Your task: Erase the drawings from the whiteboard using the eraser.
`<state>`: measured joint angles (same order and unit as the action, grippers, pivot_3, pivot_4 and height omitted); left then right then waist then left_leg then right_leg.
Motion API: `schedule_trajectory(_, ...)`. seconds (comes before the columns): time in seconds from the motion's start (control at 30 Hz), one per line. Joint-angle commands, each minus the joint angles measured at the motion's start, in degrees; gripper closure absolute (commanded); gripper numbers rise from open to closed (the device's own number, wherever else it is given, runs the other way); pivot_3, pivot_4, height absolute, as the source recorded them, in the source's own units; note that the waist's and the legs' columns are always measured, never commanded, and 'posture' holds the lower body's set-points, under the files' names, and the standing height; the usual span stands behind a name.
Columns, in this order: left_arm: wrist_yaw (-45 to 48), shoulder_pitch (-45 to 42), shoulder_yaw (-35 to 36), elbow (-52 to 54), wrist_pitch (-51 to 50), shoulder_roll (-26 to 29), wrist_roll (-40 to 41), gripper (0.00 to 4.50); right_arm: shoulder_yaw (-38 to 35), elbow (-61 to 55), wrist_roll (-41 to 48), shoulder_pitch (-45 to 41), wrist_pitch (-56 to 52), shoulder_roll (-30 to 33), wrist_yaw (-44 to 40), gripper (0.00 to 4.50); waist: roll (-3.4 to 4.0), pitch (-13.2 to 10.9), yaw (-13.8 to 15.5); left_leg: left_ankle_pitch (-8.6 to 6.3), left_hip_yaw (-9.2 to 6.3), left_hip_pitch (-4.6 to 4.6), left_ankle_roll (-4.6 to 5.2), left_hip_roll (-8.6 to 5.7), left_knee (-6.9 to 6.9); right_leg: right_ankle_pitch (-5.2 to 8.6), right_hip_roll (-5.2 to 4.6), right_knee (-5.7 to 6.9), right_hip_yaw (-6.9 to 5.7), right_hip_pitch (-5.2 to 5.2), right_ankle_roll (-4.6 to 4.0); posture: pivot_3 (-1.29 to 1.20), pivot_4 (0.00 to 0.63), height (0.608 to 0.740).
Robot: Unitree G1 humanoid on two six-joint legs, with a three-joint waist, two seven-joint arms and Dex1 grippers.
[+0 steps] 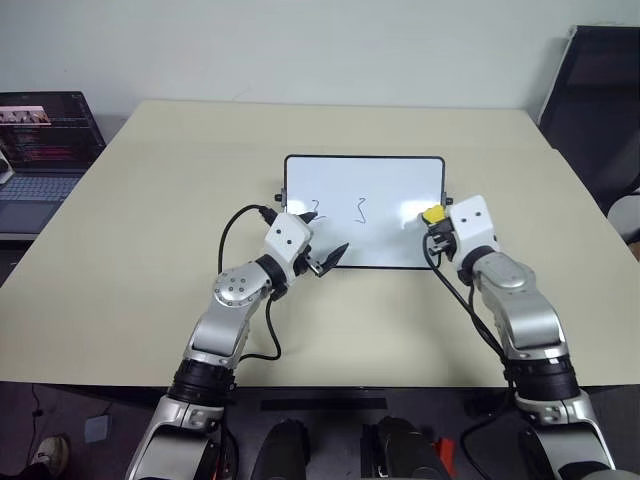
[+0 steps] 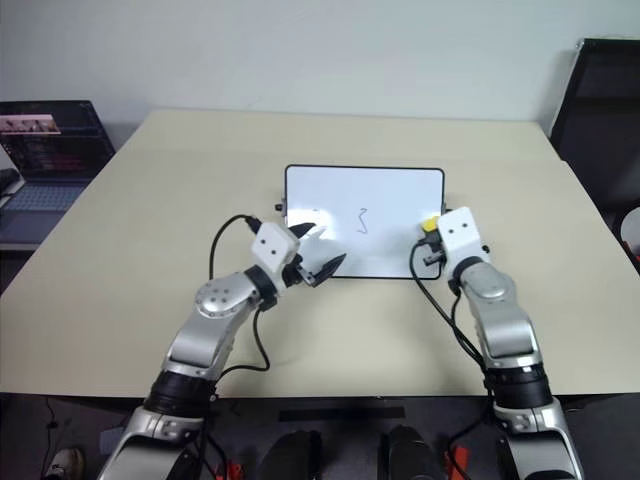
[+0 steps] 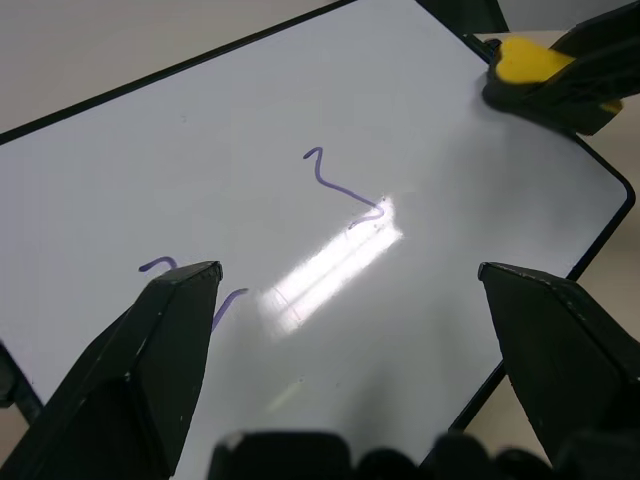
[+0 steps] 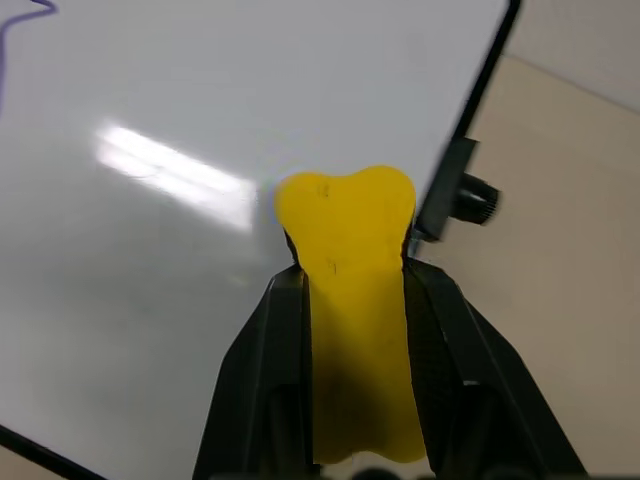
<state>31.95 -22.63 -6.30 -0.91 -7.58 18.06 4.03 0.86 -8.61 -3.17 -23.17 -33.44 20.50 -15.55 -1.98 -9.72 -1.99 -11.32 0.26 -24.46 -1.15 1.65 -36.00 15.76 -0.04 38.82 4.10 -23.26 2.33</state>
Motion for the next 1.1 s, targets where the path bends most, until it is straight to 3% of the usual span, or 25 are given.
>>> schedule_trajectory(0.03, -1.2, 2.4, 1.8, 5.8, -0.4, 0.0, 1.3, 0.00, -1.1, -3.8, -1.0, 3.7, 11.3, 3.2, -1.1, 3.55, 0.00, 0.0, 0.0, -0.03, 0.00, -0.02, -0.04, 0.00, 0.00, 0.01, 0.00, -0.04, 0.00, -0.01, -0.02, 0.00, 0.150, 0.740)
schedule_trajectory(0.23, -2.7, 7.6, 3.0, 9.8, 0.5, -0.4, 2.0, 0.00, 1.7, -1.9, -6.7, 10.5, 32.9, 7.8, 0.0, 3.55, 0.00, 0.0, 0.0, -0.05, 0.04, -0.03, -0.06, 0.00, 0.00, 0.07, 0.00, -0.09, -0.01, 0.00, 0.08, 0.00, 0.150, 0.740)
schedule_trajectory(0.33, -3.1, 8.6, 3.1, 10.8, 0.6, -0.7, 2.1, 0.00, 2.5, -0.9, -7.7, 11.6, 36.7, 7.8, 0.1, 3.55, -0.01, 0.0, 0.0, -0.05, 0.05, -0.01, -0.06, 0.03, -0.04, 0.08, 0.00, -0.09, -0.01, 0.02, 0.08, 0.00, 0.150, 0.740)
schedule_trajectory(0.9, -3.3, 6.9, 3.3, 7.4, 2.7, 0.4, 1.7, 0.00, 4.4, 1.4, -9.0, 9.4, 39.1, 5.2, -1.5, 3.55, -0.01, 0.0, 0.1, -0.03, 0.04, 0.03, -0.05, 0.00, -0.07, 0.07, 0.00, -0.06, 0.00, 0.07, 0.02, 0.00, 0.150, 0.740)
schedule_trajectory(1.1, -3.5, 6.1, 3.7, 5.7, 3.4, 0.5, 1.8, 0.00, 5.5, 0.5, -7.1, 4.9, 32.4, 2.4, -4.4, 3.55, -0.01, 0.0, 0.1, -0.02, 0.03, 0.08, -0.05, 0.01, -0.08, 0.07, 0.01, 0.04, 0.03, 0.07, 0.02, 0.00, 0.150, 0.740)
